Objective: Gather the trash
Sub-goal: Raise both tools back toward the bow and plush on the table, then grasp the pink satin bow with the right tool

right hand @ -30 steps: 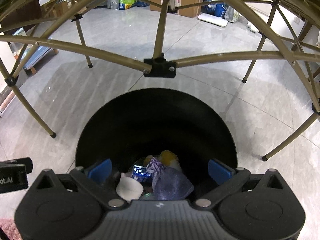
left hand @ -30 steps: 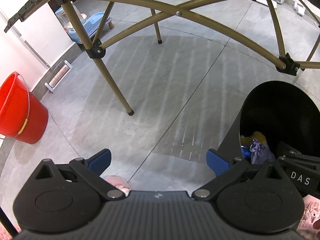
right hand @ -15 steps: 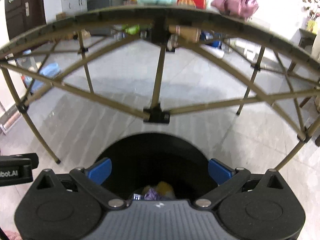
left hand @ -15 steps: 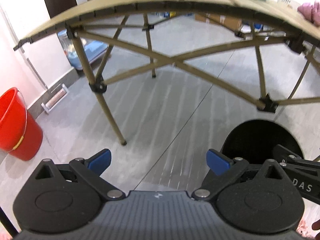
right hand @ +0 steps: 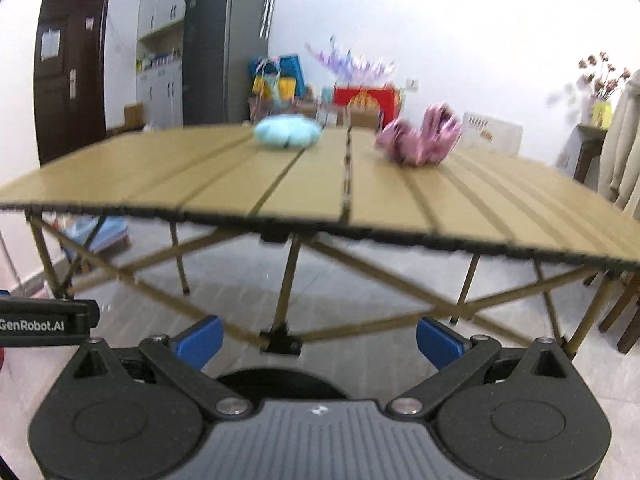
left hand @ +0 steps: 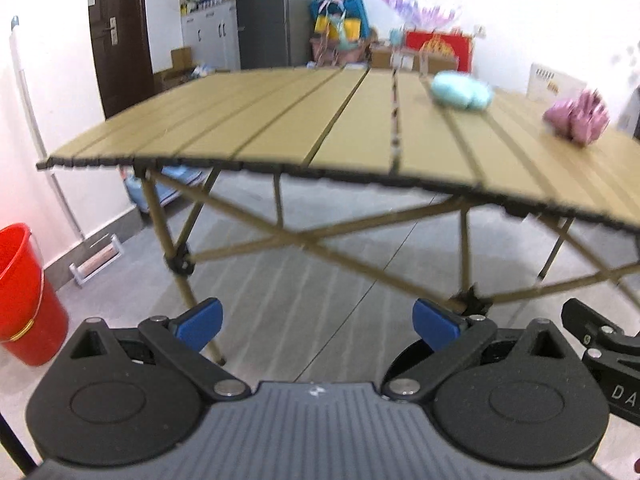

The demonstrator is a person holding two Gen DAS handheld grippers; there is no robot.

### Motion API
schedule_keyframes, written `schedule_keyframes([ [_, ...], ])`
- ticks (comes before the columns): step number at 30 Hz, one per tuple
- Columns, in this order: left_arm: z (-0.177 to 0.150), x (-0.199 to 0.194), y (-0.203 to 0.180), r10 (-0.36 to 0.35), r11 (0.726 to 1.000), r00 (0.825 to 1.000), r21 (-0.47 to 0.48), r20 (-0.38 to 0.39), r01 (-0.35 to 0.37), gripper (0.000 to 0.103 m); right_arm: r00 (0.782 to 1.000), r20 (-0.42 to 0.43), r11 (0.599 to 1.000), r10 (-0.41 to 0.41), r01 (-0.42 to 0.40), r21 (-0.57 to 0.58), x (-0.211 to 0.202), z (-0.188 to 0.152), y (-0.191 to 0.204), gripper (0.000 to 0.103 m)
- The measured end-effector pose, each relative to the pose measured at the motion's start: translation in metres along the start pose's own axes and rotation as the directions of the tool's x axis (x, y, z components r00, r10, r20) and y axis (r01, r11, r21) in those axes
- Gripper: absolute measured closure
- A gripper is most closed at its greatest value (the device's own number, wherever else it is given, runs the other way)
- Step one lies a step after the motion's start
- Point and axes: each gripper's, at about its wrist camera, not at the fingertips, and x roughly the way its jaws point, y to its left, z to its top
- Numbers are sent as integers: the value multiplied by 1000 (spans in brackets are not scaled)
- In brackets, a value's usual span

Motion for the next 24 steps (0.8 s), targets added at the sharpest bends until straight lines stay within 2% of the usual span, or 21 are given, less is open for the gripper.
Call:
schedule_keyframes([
  [5,21,-13,-13,-58,998,997,-19,59,59,0,997,76,999,-7,4,34,-9,20,-20,0],
  [13,54,-8,-31,-67,998,991,29,120,63,0,991,131,998,-35,27,58,5,55,-46,0],
  [24,105,17,-48,-85,994,981,79,177,72,0,987,151,996,-61,51,69,55,102,-73,0],
])
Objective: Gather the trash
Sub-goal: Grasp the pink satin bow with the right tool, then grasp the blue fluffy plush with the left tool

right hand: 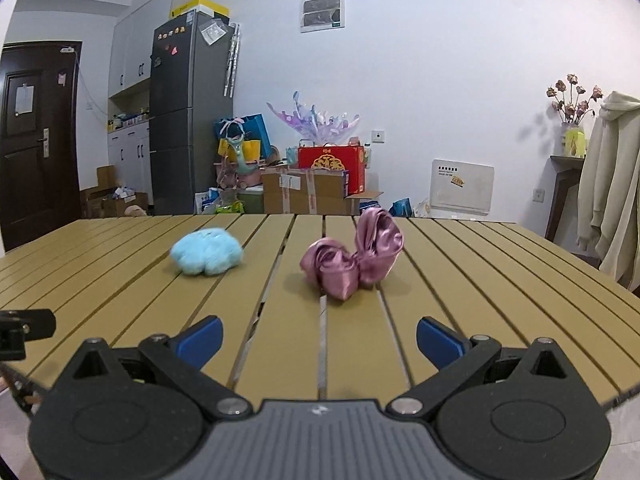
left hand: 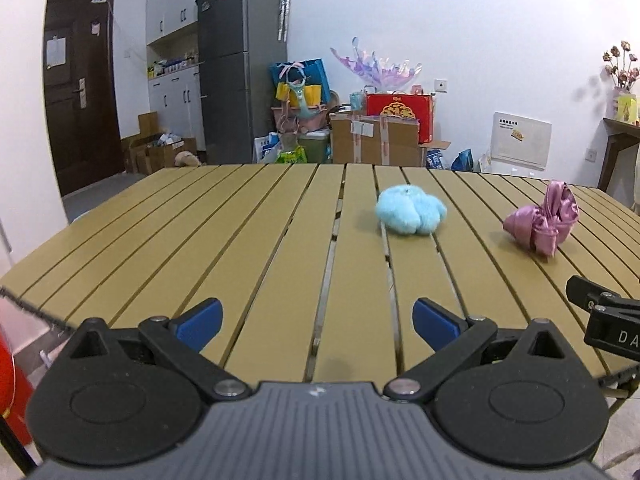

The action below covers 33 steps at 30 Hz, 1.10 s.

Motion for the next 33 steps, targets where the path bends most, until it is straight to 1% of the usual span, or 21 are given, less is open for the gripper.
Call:
schedule_keyframes([
  [7,29,32,-19,-41,999,999,36,12,40,0,1000,-5,1000,-7,7,7,39,24,-14,0],
  [10,40,46,-25,-61,997,998,37,6,61,0,1000,-19,1000,-8,8,-7,59,40,-17,0],
  [15,61,74,-36,-73,996,997,43,-14,74,0,991,-131,998,-28,22,-52,113,64,-17,0],
  [20,78,104,-48,-89,994,995,61,-47,92,0,969,-246,999,-32,23,-36,173,72,-21,0],
  [22,84,119,-55,-100,991,993,80,-64,105,0,961,-276,1000,-26,23,-15,190,72,-23,1],
  [24,88,132,-62,-102,990,992,92,-79,109,0,953,-302,1000,-10,16,16,203,71,-25,11],
  [25,91,139,-65,-99,990,991,93,-90,107,0,951,-309,999,7,4,36,206,69,-27,21],
  [26,93,146,-68,-101,990,990,90,-99,110,0,953,-304,999,8,7,48,208,68,-29,25],
  [27,95,153,-71,-107,989,988,88,-108,117,0,959,-283,999,-3,18,50,209,68,-30,29],
  [29,98,166,-77,-112,989,986,85,-124,124,0,965,-261,999,-6,19,49,209,69,-32,41],
  [32,103,185,-85,-125,988,979,64,-163,137,0,971,-237,996,9,12,86,207,73,-42,51],
  [33,104,190,-87,-129,988,977,62,-171,141,0,973,-230,995,12,11,98,206,74,-46,52],
])
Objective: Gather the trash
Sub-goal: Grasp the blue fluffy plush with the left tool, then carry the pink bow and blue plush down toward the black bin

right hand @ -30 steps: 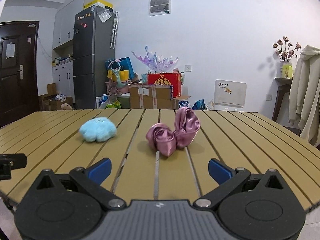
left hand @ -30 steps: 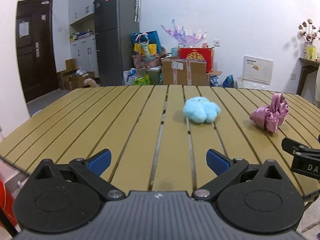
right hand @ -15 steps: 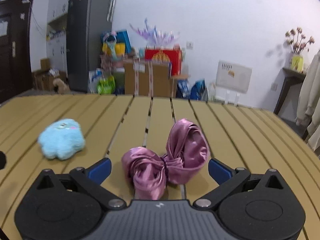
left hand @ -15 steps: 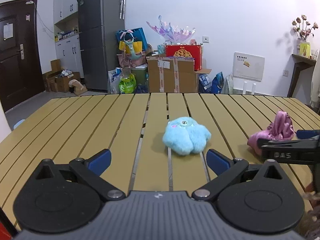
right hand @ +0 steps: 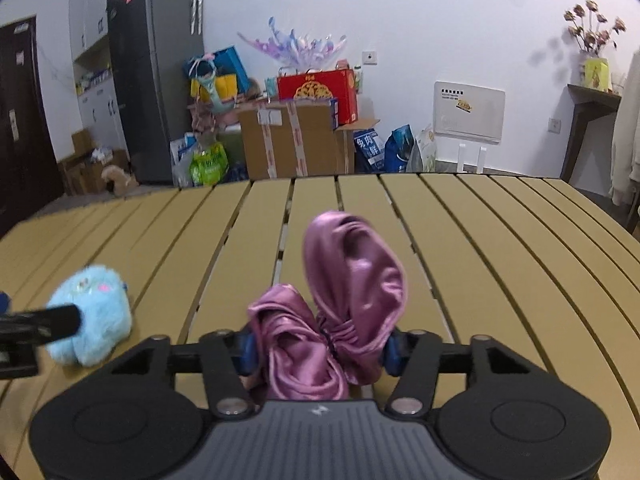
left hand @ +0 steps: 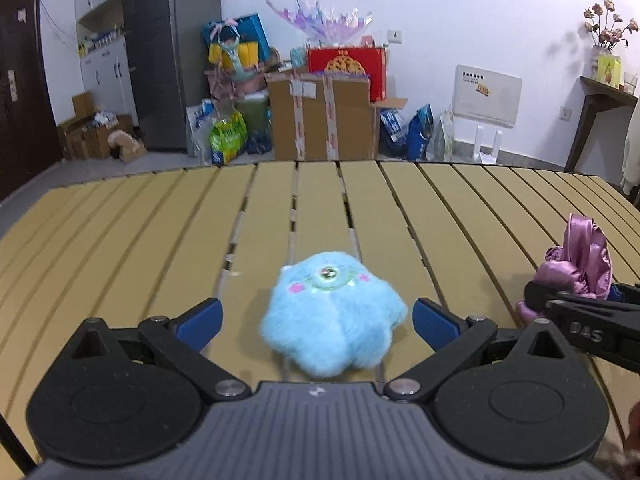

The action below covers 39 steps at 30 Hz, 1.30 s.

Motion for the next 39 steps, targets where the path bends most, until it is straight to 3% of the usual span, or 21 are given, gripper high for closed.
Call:
schedule_keyframes([
  [10,0,46,-14,56,998,995,4,-83,-56,0,998,52,999,18,-21,47,-4,4,-26,57],
  [12,-2,45,-12,45,999,996,-18,-83,-47,17,998,56,999,22,-24,44,-4,5,-27,57],
  [14,0,45,-8,19,999,997,-34,-77,-22,20,998,63,999,25,-28,41,-8,5,-26,57],
  [25,-4,0,-5,0,1000,1000,-8,-16,0,21,996,78,999,40,-42,26,-35,2,-19,57],
  [39,-10,-90,-6,3,1000,999,4,39,-3,21,990,122,997,73,-71,-24,-125,-3,-7,57],
])
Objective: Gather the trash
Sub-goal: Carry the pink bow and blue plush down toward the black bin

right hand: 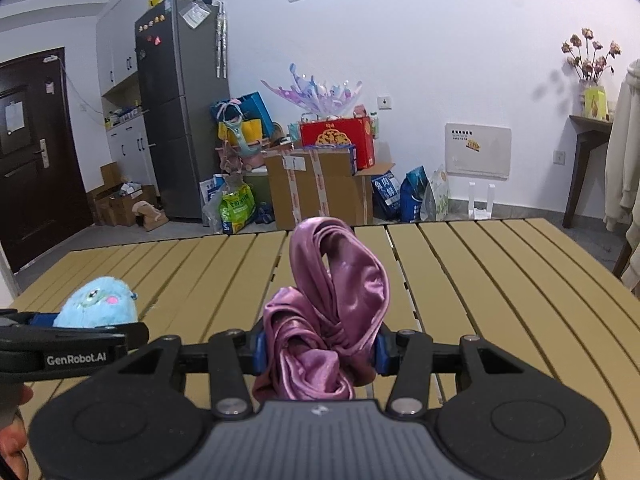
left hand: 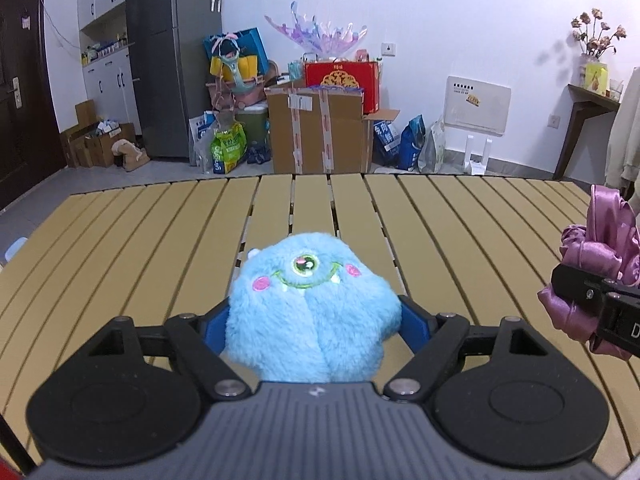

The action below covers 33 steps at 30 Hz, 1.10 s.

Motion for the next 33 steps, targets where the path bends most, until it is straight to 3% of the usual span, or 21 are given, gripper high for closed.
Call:
schedule_keyframes([
  [19,-31,-142,18,19,1000,997,-21,72,-17,20,998,48,998,29,-26,-56,-148,-16,29,57],
  [33,-83,-224,36,17,999,995,-34,96,-14,20,997,48,992,59,-54,-111,-232,-55,59,57],
])
